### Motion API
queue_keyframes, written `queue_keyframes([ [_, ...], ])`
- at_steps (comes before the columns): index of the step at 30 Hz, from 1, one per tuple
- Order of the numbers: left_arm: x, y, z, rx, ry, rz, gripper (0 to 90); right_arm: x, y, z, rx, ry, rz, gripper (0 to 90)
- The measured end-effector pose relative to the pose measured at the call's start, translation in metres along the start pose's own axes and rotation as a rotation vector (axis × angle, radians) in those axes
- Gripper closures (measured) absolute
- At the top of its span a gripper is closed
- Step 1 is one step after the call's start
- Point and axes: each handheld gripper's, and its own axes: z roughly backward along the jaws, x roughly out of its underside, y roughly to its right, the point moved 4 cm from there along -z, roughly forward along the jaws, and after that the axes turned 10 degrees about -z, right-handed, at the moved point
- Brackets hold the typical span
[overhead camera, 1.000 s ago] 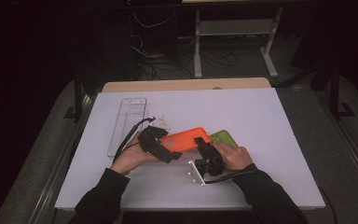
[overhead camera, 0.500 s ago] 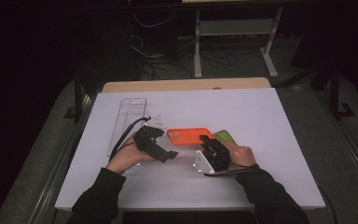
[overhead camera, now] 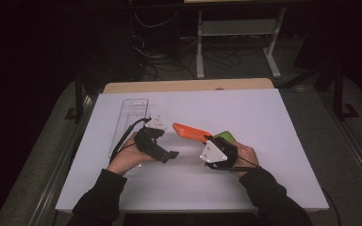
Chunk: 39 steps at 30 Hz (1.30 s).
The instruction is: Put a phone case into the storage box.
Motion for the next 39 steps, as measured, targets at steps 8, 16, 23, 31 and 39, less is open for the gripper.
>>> queue_keyframes([
  [8,0.0,0.0,-0.001,-0.006,-0.004,0.007,0.0,0.001,0.01,0.0,-0.079,-0.019,-0.161,78.0],
  [16,-0.001,0.002,-0.001,-0.008,0.022,0.049,0.0,0.002,0.017,-0.001,-0.162,-0.021,-0.356,78.0],
  [23,0.0,-0.001,-0.001,-0.025,0.011,0.057,0.0,0.006,0.026,-0.002,-0.239,-0.035,-0.54,78.0],
  [31,-0.002,-0.002,-0.001,-0.036,0.062,0.107,0.0,0.011,0.036,-0.004,-0.308,-0.024,-0.756,78.1],
  [39,-0.011,-0.006,0.001,-0.048,0.151,0.15,0.0,0.009,0.034,-0.004,-0.321,-0.029,-0.793,78.1],
])
